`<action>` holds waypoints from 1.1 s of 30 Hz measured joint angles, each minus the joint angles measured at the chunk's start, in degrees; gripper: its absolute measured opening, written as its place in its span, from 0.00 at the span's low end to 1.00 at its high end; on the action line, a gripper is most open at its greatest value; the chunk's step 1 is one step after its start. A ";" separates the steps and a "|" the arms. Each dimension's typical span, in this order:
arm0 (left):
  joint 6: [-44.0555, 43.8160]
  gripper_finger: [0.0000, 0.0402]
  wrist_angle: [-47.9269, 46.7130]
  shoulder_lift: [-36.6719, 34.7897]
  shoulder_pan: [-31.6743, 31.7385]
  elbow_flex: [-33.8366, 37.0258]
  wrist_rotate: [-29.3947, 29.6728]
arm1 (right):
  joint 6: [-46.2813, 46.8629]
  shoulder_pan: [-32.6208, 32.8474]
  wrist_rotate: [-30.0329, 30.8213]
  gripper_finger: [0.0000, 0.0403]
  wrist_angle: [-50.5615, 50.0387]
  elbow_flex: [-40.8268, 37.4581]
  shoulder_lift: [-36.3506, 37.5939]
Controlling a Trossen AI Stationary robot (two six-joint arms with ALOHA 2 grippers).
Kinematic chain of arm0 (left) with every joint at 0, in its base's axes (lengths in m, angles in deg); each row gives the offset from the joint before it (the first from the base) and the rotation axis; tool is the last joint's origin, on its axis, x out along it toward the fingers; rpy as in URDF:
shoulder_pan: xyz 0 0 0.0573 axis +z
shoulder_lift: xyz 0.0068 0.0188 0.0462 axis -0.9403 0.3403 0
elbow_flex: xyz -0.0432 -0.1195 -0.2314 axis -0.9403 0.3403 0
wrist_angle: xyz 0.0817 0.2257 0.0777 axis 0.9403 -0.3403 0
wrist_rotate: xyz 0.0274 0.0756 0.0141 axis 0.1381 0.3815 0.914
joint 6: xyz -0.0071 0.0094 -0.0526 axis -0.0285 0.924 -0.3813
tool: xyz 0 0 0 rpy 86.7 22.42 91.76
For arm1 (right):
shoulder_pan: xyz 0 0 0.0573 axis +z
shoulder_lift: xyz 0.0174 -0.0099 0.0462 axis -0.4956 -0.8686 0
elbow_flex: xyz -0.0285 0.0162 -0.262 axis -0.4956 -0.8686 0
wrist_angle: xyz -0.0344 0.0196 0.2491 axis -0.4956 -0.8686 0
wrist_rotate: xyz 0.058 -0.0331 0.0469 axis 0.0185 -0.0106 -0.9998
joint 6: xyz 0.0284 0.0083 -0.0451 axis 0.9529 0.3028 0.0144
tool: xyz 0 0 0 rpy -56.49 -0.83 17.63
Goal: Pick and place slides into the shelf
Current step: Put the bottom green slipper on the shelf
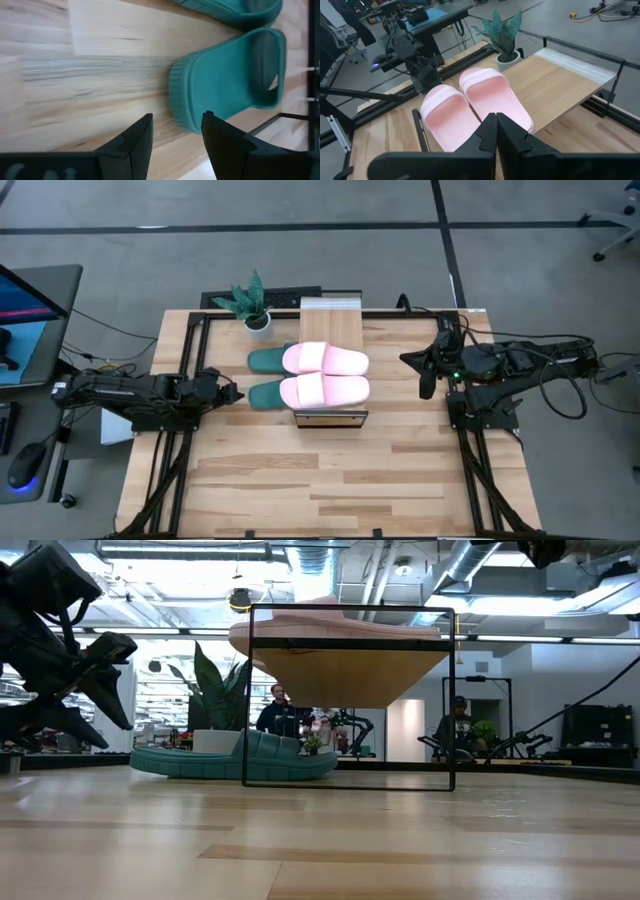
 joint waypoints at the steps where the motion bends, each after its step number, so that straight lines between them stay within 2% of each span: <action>1: 0.02 0.39 1.57 0.65 0.00 0.01 0.29 | 0.09 0.11 0.02 0.00 -0.07 0.00 0.00; 8: 0.30 0.39 13.70 7.15 0.02 3.42 1.91 | 1.05 0.80 0.04 0.00 -0.13 0.00 0.00; 16: -0.83 0.39 14.64 14.97 0.13 3.45 0.99 | 1.51 0.80 -0.05 0.00 -0.14 0.00 0.00; 23: -0.57 0.39 21.49 18.40 0.13 3.72 0.09 | 1.51 0.80 -0.18 0.00 -0.16 0.00 0.00; 33: -0.42 0.39 26.36 23.98 0.13 3.63 0.13 | 1.55 0.80 -0.18 0.00 -1.01 0.00 0.00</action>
